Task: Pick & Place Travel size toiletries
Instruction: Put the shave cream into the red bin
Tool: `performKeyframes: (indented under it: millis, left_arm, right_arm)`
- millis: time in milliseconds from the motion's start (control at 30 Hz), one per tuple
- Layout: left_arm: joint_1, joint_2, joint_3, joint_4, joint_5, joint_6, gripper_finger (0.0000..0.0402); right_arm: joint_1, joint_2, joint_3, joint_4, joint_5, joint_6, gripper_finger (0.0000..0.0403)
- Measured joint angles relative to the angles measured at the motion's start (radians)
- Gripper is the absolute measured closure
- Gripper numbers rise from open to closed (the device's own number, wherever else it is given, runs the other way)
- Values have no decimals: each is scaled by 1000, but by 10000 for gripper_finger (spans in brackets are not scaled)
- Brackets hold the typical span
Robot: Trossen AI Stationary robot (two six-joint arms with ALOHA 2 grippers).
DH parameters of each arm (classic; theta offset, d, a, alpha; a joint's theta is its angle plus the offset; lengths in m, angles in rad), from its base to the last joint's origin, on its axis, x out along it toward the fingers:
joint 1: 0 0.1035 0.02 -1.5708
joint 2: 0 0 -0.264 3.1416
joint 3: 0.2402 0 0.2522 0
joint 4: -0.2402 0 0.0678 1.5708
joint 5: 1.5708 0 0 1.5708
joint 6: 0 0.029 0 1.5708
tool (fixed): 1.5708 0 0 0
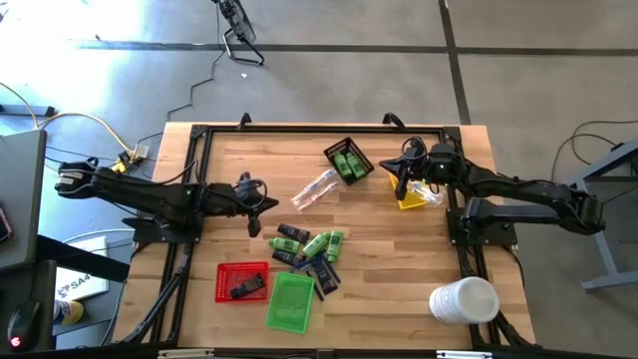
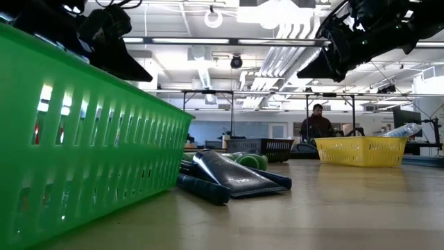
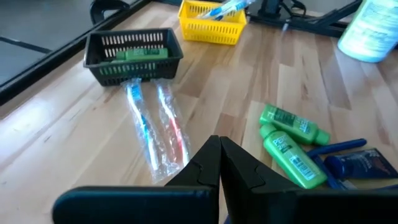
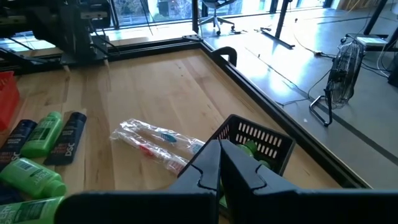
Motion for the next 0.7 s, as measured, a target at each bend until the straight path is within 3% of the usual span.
performKeyframes:
  millis: [367, 700]
  left_arm:
    - [0, 27, 116, -123, 0, 82, 401]
    - [0, 131, 224, -240, -11, 84, 401]
  right_arm:
    - [0, 0, 0, 1, 0, 1, 401]
    - [0, 0, 0, 1, 0, 1, 401]
